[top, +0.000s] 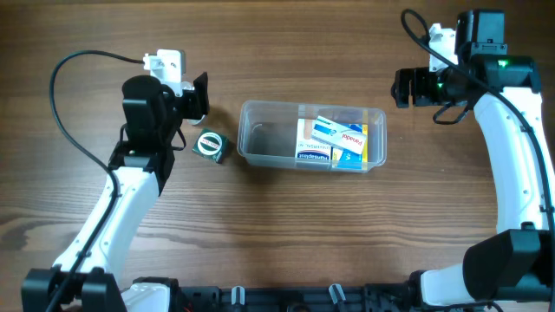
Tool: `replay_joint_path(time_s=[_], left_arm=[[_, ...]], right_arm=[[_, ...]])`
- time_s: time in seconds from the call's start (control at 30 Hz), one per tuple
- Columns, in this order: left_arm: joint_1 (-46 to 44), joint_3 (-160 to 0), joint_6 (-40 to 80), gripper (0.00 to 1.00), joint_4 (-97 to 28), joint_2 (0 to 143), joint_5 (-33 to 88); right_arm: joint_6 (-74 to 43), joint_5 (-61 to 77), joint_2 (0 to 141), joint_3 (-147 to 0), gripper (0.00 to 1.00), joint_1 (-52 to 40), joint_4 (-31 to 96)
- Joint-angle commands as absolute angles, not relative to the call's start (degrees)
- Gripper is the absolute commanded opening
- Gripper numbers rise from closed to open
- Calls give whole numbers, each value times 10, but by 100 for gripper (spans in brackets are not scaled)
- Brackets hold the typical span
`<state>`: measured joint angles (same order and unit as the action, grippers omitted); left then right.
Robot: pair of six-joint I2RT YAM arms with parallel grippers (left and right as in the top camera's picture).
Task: Pack container
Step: 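Close the left gripper around the white spray bottle and lift it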
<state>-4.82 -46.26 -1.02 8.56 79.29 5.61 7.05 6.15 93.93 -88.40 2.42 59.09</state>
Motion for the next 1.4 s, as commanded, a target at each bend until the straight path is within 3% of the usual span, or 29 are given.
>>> replay_joint_path(time_s=[0.0, 0.2, 0.63, 0.8, 0.9, 1.2, 1.37], left_arm=[[-49, -463, -11, 73, 57, 795, 45], [-49, -463, -11, 88, 53, 854, 23], [-13, -463, -13, 83, 66, 931, 58], [-13, -463, -36, 65, 61, 933, 68], [-13, -463, -47, 64, 53, 933, 71], [-13, -463, -47, 45, 55, 934, 75], [-13, -463, -47, 40, 53, 936, 75]], right_arm=[[60, 58, 932, -886, 100, 22, 589], [60, 58, 932, -886, 100, 22, 589], [60, 58, 932, -886, 100, 22, 589], [60, 58, 932, -886, 100, 22, 589], [60, 58, 932, -886, 100, 22, 589], [60, 58, 932, -886, 100, 22, 589], [60, 58, 932, -886, 100, 22, 589]])
